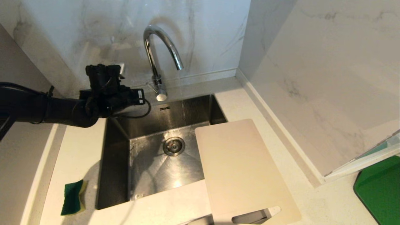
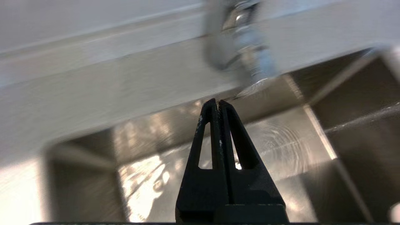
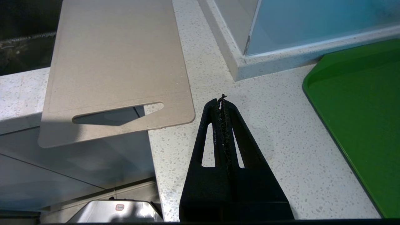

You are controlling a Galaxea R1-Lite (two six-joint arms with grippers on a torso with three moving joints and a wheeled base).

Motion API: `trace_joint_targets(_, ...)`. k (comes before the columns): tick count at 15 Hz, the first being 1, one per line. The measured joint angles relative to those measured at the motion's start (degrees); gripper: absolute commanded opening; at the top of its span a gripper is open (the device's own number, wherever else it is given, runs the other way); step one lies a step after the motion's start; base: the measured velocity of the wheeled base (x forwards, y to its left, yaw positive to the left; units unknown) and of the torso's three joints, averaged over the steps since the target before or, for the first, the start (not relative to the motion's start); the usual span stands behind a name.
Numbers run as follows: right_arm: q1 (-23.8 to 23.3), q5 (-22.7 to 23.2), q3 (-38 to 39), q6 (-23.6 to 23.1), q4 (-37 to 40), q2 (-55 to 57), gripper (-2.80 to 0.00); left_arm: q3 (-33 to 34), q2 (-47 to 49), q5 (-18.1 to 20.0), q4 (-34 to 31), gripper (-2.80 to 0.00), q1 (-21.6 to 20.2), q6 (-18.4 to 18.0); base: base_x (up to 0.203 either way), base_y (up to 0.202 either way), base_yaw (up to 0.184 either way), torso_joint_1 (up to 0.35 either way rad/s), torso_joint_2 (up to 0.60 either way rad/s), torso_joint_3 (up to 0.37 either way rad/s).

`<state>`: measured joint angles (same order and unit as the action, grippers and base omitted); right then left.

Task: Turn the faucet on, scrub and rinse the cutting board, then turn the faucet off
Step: Turn off the tap

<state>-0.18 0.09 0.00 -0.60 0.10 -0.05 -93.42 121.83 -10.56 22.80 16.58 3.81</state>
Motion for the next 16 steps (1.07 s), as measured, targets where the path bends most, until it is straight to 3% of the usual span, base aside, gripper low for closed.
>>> trace_joint_targets(3, 0.00, 0.00, 0.00, 0.00, 0.00, 0.00, -2.80, -6.25, 3.53, -0.09, -0.39, -2.80, 0.67, 0.05, 0.000, 0.000, 0.000, 0.000, 0.00, 0.000)
trace_joint_targets(7, 0.02, -0.04, 0.00, 0.02, 0.01, 0.00, -2.80, -13.18, 6.17, -0.07, -6.22, -2.80, 1.64, 2.58, 0.000, 0.000, 0.000, 0.000, 0.00, 0.000)
trace_joint_targets(16, 0.00, -0.02, 0.00, 0.00, 0.00, 0.00, -2.80, -14.46, 6.94, -0.29, -6.77, -2.80, 2.30, 2.58, 0.000, 0.000, 0.000, 0.000, 0.00, 0.000)
